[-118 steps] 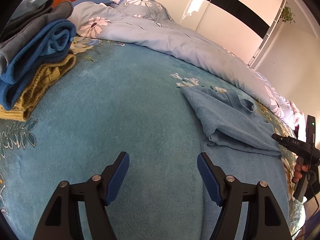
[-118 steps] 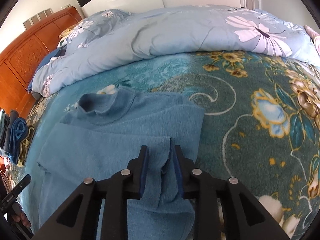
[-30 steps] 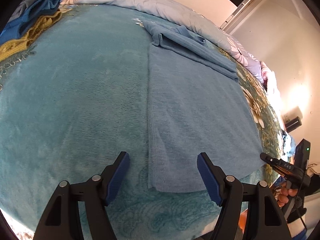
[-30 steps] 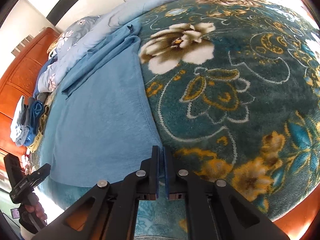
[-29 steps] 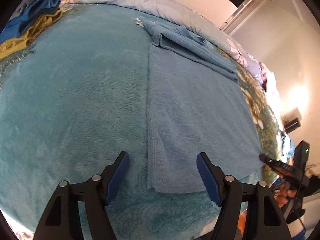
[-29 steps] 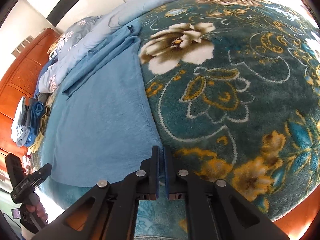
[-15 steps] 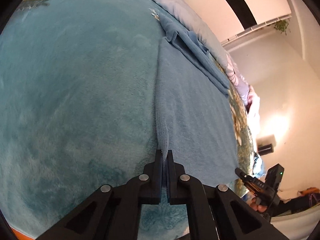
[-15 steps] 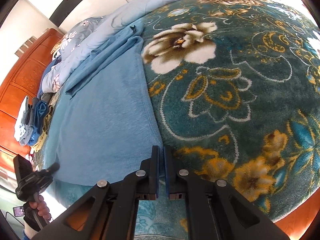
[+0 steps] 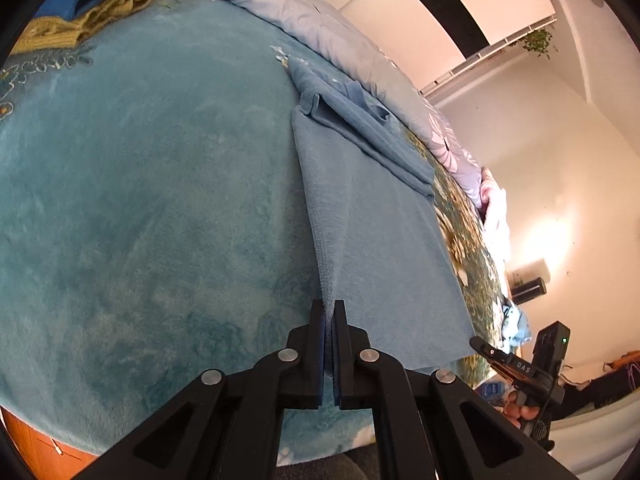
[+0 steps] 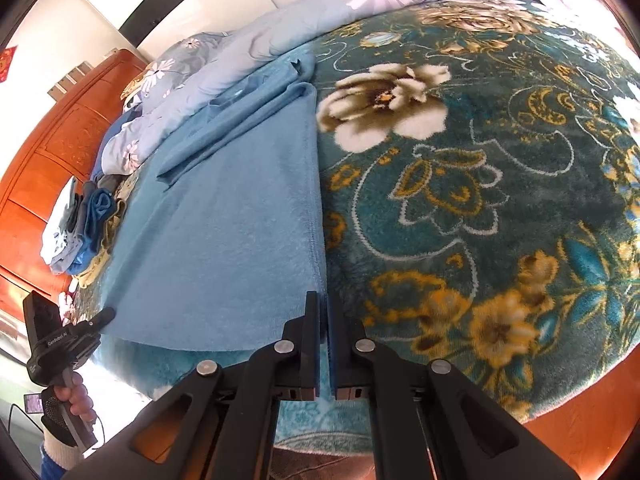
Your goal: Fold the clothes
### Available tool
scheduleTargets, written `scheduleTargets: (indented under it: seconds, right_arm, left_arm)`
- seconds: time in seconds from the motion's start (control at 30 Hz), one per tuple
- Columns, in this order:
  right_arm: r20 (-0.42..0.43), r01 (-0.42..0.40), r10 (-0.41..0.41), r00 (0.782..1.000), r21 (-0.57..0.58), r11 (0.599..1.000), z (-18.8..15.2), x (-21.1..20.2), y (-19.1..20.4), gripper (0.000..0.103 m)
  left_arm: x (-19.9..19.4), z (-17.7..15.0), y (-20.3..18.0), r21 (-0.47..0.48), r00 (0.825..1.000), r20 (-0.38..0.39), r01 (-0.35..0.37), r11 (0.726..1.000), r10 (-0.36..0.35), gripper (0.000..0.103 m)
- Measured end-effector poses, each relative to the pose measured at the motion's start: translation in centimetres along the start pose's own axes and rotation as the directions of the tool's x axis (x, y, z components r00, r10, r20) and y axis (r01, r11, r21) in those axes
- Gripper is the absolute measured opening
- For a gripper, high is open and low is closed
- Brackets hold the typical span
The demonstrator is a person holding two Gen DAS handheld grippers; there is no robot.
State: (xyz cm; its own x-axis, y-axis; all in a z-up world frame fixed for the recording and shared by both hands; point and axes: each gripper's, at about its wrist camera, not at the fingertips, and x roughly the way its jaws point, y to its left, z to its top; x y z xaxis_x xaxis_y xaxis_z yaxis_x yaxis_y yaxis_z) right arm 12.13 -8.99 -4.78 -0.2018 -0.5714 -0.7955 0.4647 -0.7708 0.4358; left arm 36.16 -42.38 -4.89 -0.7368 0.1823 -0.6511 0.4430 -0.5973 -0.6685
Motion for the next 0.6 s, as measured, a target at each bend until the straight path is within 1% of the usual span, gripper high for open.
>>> scheduleTargets:
  seconds: [0.07,0.13,0.2,0.3,0.33,0.43,0.6]
  right_arm:
    - [0.000,-0.013,0.013,1.000,0.015,1.000,0.1,0.3,-0.1,0.002]
    - [0.020,-0.052,0.051,0.999,0.044,0.998,0.6,0.1,-0.3,0.002]
    - [0.045,-0.093,0.090,0.995,0.066,0.993,1.3,-0.3,-0.4,0.002]
    - [0.083,-0.138,0.133,0.988,0.058,0.989,3.3,-1.2,0.1,0.002]
    - [0.099,-0.151,0.146,0.984,0.050,0.987,3.9,-1.7,0.3,0.002]
    - [0.138,-0.172,0.167,0.976,0.024,0.985,6.6,-2.0,1.2,0.002]
    - [0.181,-0.186,0.183,0.966,-0.003,0.983,11.3,-1.8,2.0,0.002]
  left_arm:
    - [0.1,0.2,0.1,-0.008,1.000,0.003,0.015,1.000,-0.015,0.002]
    - [0.0,0.5,0.1,-0.024,0.999,0.009,0.041,0.999,-0.040,0.002]
    - [-0.4,1.1,-0.5,-0.013,0.998,0.026,0.064,0.998,-0.063,0.002]
    - [-1.1,2.8,-1.6,0.008,0.992,0.057,0.112,0.994,-0.112,0.002]
    - [-1.3,3.5,-1.9,0.015,0.989,0.068,0.128,0.992,-0.129,0.002]
    - [-1.1,6.2,-2.9,0.044,0.986,0.083,0.140,0.989,-0.144,0.002]
    - [-0.1,11.8,-4.4,0.105,0.982,0.111,0.140,0.984,-0.152,0.003]
